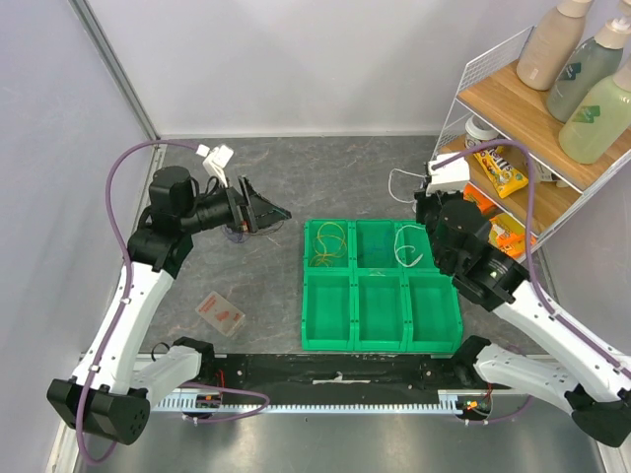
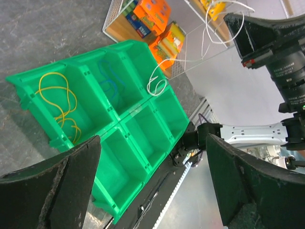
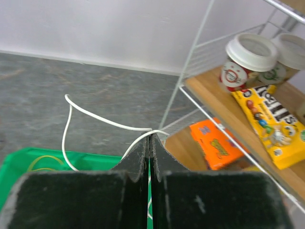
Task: Untangle the cables
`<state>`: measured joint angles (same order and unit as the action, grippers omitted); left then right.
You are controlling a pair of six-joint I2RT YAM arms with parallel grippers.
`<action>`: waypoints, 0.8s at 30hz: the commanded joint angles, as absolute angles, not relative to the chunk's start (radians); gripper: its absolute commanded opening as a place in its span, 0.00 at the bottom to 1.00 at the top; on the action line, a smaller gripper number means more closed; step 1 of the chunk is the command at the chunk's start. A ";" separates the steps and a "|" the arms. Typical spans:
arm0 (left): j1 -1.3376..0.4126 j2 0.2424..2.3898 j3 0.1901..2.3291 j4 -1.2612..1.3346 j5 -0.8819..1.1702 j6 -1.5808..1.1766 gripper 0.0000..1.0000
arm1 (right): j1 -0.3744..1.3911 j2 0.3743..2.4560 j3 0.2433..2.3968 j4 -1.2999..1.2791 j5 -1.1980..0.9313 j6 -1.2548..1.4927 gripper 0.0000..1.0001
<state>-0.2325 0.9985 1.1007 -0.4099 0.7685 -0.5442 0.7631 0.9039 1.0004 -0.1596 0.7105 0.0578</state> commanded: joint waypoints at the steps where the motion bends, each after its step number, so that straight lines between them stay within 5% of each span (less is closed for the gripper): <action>1: -0.233 0.971 1.078 -0.410 0.767 -0.480 0.96 | 0.739 0.936 0.986 -0.132 0.899 -0.070 0.00; 11: -0.232 0.965 1.063 -0.414 0.801 -0.471 0.97 | 0.707 1.028 0.894 -0.123 0.989 -0.034 0.00; 24: -0.235 0.934 1.037 -0.437 0.824 -0.459 0.97 | 0.537 1.133 0.847 -0.464 0.603 0.532 0.00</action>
